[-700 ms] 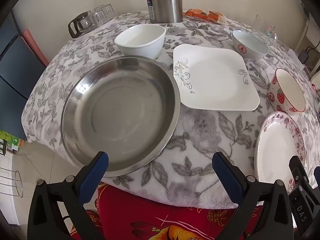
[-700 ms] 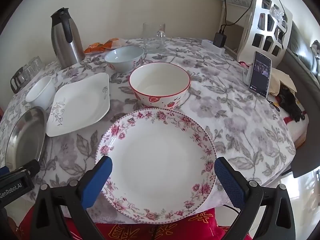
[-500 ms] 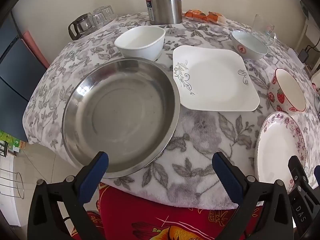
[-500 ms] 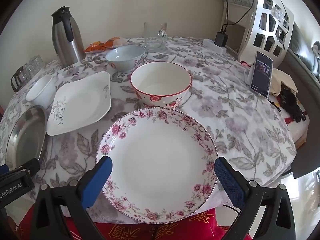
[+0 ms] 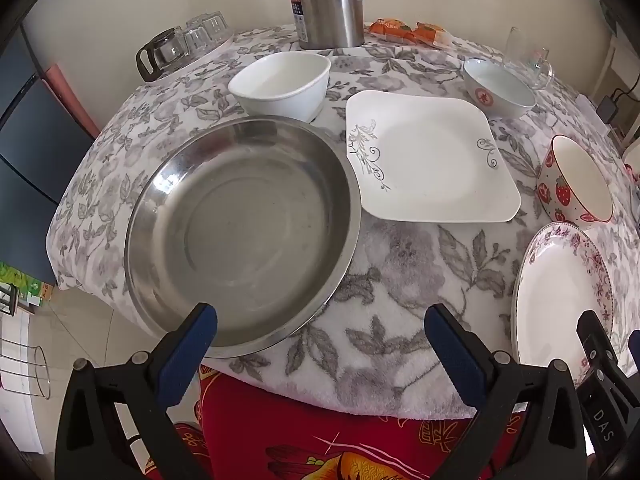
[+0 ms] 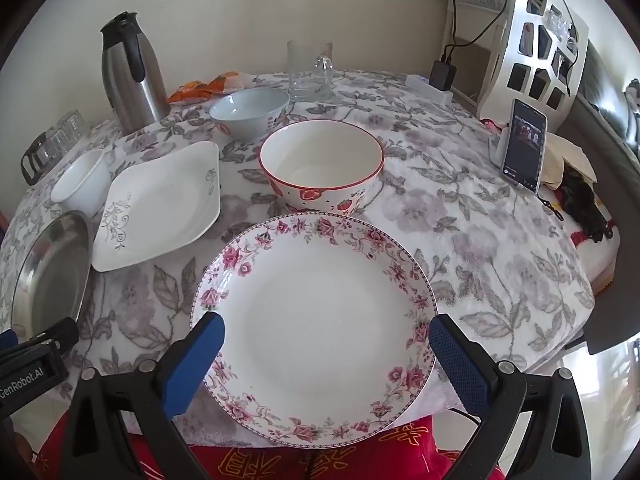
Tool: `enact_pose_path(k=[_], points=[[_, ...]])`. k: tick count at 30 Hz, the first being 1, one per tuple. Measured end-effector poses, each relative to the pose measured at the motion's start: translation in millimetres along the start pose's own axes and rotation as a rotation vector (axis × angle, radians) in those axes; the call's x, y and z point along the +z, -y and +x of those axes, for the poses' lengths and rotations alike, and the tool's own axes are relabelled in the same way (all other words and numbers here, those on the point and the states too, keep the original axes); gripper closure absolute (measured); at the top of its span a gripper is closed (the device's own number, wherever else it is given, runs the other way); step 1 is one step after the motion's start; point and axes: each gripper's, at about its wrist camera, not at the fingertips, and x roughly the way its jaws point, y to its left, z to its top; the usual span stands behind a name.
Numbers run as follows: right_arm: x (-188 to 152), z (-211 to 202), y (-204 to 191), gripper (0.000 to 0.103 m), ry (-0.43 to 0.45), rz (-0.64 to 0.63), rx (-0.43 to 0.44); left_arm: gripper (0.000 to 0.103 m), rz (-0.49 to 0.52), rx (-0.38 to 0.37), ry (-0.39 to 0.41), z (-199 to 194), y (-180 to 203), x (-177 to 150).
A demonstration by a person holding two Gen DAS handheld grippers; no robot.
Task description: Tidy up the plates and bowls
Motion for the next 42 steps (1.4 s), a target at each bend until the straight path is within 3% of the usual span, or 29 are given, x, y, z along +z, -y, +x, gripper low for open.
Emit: enact_pose_path(k=[42], points=[[-5.6,6.9,2.6,0.000,-0.016,0.006,0.007,0.000,-0.008,0.000,-0.022,4.5,-1.9,-1.6]])
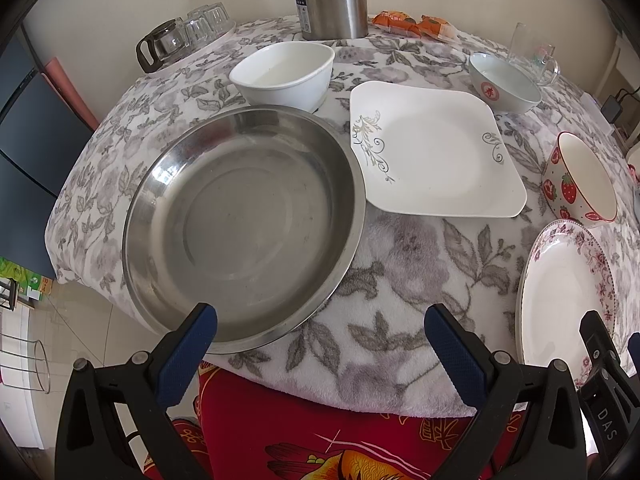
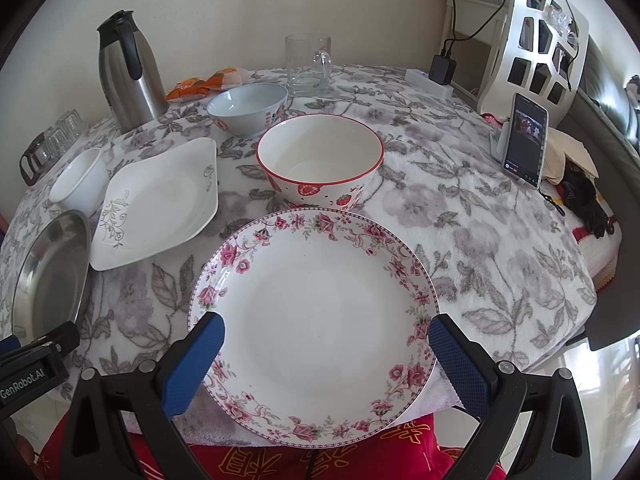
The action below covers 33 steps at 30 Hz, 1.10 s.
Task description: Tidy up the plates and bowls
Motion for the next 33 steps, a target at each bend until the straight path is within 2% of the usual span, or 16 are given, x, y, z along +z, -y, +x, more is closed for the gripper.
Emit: enact_pose_path(k=[26,33], points=[[1.3,-0.2,0.1,0.000,-0.004,0.000,0.001,0.000,-0.001,-0.001,-0.003,2.4,-1.8,-3.9],[-1.1,-0.1,-13.8,0.000,-0.009,-0.020,0.008,0.000,-0.019,0.000,-0.016,6.2,-13.4,-1.2]])
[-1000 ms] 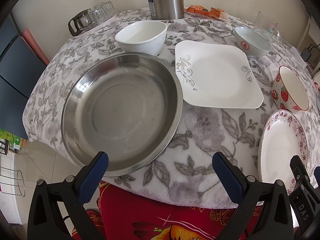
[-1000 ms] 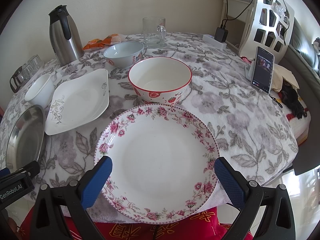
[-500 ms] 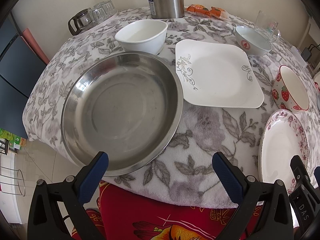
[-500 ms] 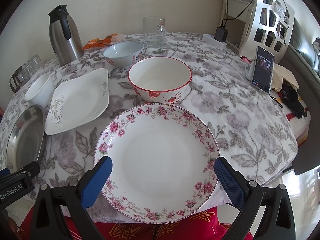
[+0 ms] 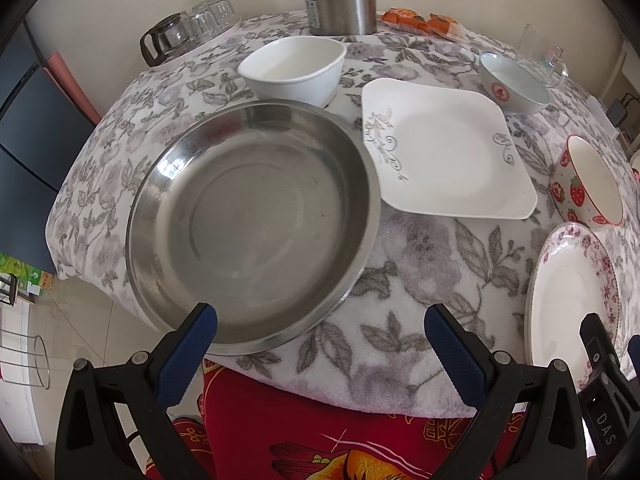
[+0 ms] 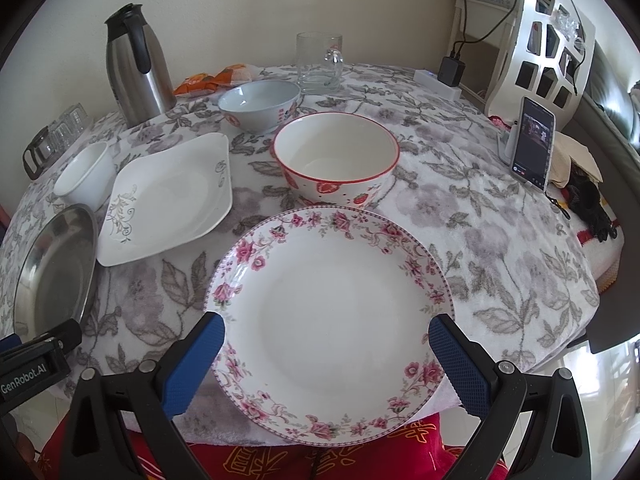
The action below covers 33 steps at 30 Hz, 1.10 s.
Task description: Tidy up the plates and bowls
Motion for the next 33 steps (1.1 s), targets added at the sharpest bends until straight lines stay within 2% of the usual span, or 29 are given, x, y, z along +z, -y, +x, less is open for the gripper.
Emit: enact_pose_path(k=[6,13,19,24,29,33], points=[[-0.9,0.1,-27.0,0.000,-0.015,-0.047,0.022,0.000,-0.068,0.012,-0.012,5.0,-24.3,6.6],[1.5,-3.2,-57.1,0.000,0.008,-0.079,0.085,0.000,-0.224,0.038,0.001,11.9,-74.0,16.3],[11.4,-7.1,-83.7,0.000,0.054,-0.087,0.223,0.000,-0.390,0.067,0.047,14.8,-118.8,23.2],[13.6,-4.8,-103.1,0.000,0.054,-0.090,0.362,0.000,-0.524,0.068,0.054,23.8,-152.5,23.8],[14.8,5.2,-112.0,0.000,0.023,-0.054,0.444,0.000,-0.632,0.049,0.070,29.2,-179.7,20.7],[16.4,12.2,-117.3,0.002,-0.001,-0.031,0.486,0.000,-0.626,-0.046,0.033,40.2,-184.4,21.3]])
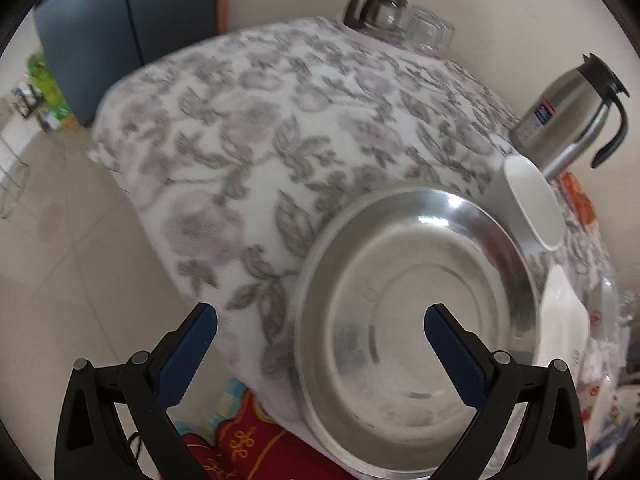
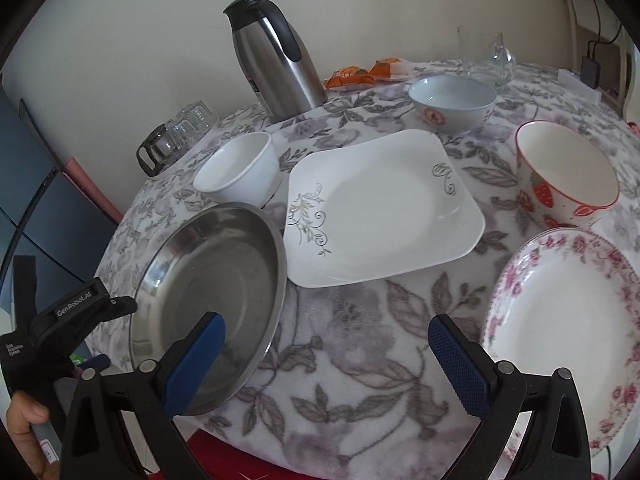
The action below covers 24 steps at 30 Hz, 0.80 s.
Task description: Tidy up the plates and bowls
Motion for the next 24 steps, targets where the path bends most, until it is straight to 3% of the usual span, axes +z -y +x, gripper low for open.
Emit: enact_pose_path(k=[9,12,24], points=[[-0.7,17.2,-7.5,0.026,-0.054,0.004,0.092,0.000,0.058,0.011,0.018,9.2,8.4,9.1],[-1.7,23.1,-9.1,0.034,-0.070,0.004,0.091,0.000,0.066,0.043,-0.005,20.3,7.9,11.0],[0.4,51.6,-14.2,0.061,-0.126,-0.007,0.098,0.001,0.036,0.020,-0.044,41.2,1.8,15.6]])
